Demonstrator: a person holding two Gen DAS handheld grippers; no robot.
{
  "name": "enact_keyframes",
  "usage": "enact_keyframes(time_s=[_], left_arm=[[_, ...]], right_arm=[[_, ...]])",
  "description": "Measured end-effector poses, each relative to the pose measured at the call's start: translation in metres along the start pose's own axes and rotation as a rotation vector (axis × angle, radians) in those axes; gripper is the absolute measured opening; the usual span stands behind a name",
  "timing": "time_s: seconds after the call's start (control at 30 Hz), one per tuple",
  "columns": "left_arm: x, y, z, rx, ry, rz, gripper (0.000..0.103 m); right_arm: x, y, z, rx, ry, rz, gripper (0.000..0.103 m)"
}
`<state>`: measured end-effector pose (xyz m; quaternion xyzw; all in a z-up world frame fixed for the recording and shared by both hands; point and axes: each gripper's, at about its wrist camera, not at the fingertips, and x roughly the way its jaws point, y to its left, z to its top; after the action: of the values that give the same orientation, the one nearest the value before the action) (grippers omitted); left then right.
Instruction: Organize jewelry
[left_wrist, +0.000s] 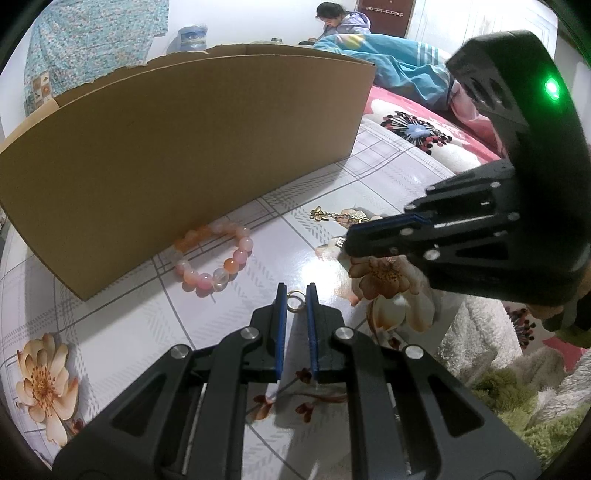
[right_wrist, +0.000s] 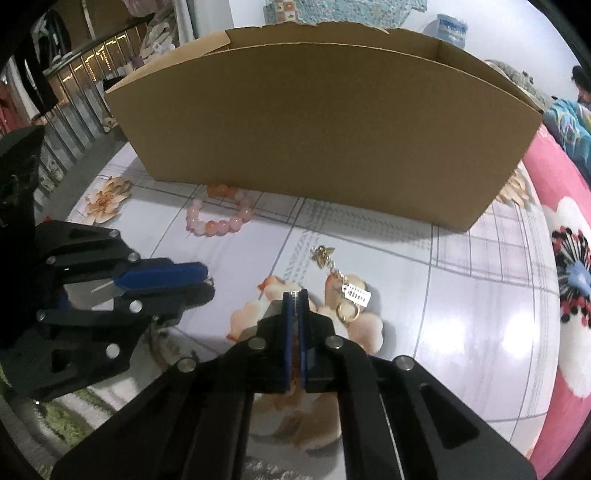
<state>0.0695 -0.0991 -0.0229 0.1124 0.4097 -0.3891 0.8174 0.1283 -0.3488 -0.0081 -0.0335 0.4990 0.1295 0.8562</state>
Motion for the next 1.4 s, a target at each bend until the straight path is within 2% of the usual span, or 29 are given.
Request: enact_keyframes(time_s=[0.3,0.47,0.83,0.93,1.4], left_arm=[[0.001,0.0,0.001,0.001,-0.001,0.002,0.009],[0.0,0.0,0.001,0.001,-0.001,0.002,0.009],[0.0,0.0,0.0,0.0,-0.002,0.001,0.009],[0.0,0.0,-0.001,0.001,-0.003,0.002,0.009],[0.0,0.0,-0.001,0.0,-0.005,0.0,0.009]], right_arm=[[-0.011,-0.006,-0.003,0.004,-0.013,0.008,0.003],[-0.004,0.003,-0.002,-0.04,-0.009,-0.013,0.012],[0.009,0.003,0.003,-0.052,0.013,-0.02,0.012],[0.011,0.003,0.006,-0.042,0.022,0.005,0.005],[0.001,-0.007,0.003,0.005,-0.01,0.042,0.005]])
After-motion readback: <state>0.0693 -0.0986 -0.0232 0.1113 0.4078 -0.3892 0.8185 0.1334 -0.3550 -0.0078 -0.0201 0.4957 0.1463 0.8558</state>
